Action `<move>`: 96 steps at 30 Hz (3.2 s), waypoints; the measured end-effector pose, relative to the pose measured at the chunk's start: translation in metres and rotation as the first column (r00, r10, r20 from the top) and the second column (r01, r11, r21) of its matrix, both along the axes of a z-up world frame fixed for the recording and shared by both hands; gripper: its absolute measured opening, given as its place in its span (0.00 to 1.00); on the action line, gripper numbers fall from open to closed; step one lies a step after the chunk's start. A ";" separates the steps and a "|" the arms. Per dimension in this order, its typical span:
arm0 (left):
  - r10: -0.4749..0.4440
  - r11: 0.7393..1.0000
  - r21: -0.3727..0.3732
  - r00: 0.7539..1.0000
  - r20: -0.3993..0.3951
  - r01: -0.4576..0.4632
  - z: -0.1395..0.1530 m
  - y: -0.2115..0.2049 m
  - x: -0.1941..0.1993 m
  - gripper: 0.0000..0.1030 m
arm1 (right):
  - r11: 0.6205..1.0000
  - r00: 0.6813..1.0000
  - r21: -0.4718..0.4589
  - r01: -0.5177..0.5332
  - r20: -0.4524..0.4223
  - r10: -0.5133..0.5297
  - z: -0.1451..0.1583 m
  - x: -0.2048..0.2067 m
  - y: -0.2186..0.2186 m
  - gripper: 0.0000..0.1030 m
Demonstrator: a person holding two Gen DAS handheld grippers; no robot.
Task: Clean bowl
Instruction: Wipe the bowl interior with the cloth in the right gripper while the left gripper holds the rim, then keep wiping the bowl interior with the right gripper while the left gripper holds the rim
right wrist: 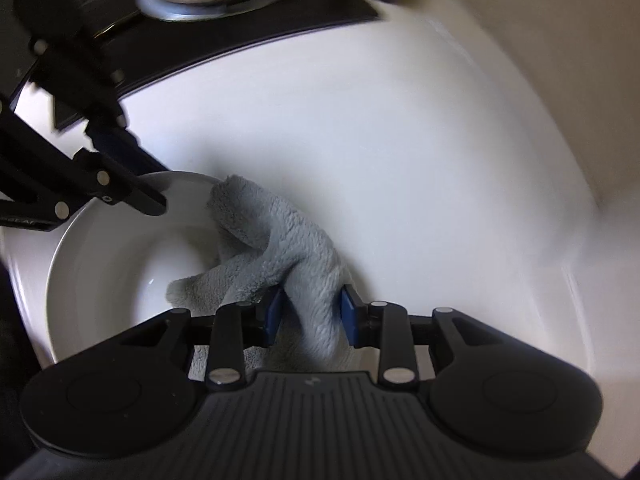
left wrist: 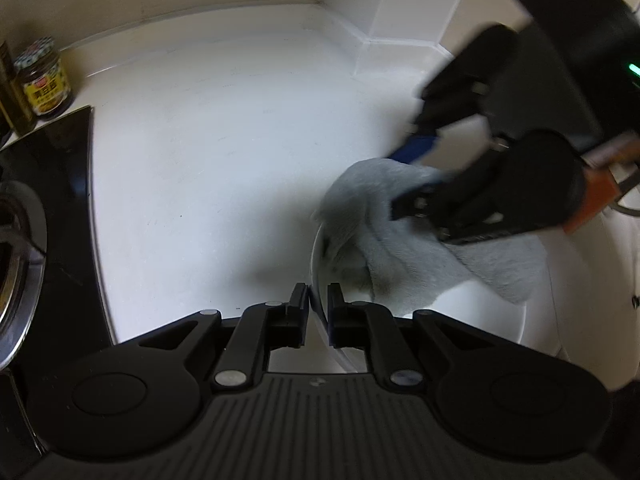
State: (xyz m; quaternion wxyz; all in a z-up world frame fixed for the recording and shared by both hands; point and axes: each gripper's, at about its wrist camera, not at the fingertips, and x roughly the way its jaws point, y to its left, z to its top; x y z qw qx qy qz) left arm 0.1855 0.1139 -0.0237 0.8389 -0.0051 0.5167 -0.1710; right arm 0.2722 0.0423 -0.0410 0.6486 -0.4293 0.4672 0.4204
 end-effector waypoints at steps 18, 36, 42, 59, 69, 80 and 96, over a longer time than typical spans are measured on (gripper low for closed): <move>0.021 1.000 -0.006 1.000 0.014 -0.021 -0.004 0.003 0.015 0.03 | 0.700 0.659 0.007 0.715 -0.341 -0.670 -0.012 -0.017 -0.093 0.25; -0.193 0.980 0.042 0.981 0.002 0.192 -0.004 -0.007 0.032 0.04 | 0.995 0.980 0.086 0.053 -0.198 -0.035 0.007 0.009 -0.019 0.20; -0.142 0.988 0.066 0.990 0.006 0.141 -0.004 -0.012 0.032 0.03 | 0.935 0.917 0.104 0.340 -0.255 -0.305 0.007 0.012 -0.058 0.16; -0.495 0.848 0.194 0.868 -0.040 0.493 0.004 -0.033 0.045 0.04 | 0.857 0.835 0.101 0.505 -0.309 -0.456 0.002 -0.014 -0.128 0.14; -0.445 0.874 0.158 0.887 -0.122 0.460 0.017 -0.021 0.045 0.04 | 0.917 0.921 0.198 0.345 -0.261 -0.290 0.010 0.011 -0.118 0.11; -0.100 0.989 0.095 0.988 -0.114 0.112 0.016 0.012 -0.006 0.05 | 0.815 0.817 0.222 0.536 -0.380 -0.434 -0.003 0.002 -0.143 0.10; -0.543 0.795 0.214 0.823 -0.168 0.568 0.036 -0.019 0.011 0.05 | 0.926 0.926 0.228 0.301 -0.301 -0.227 -0.004 0.028 -0.105 0.13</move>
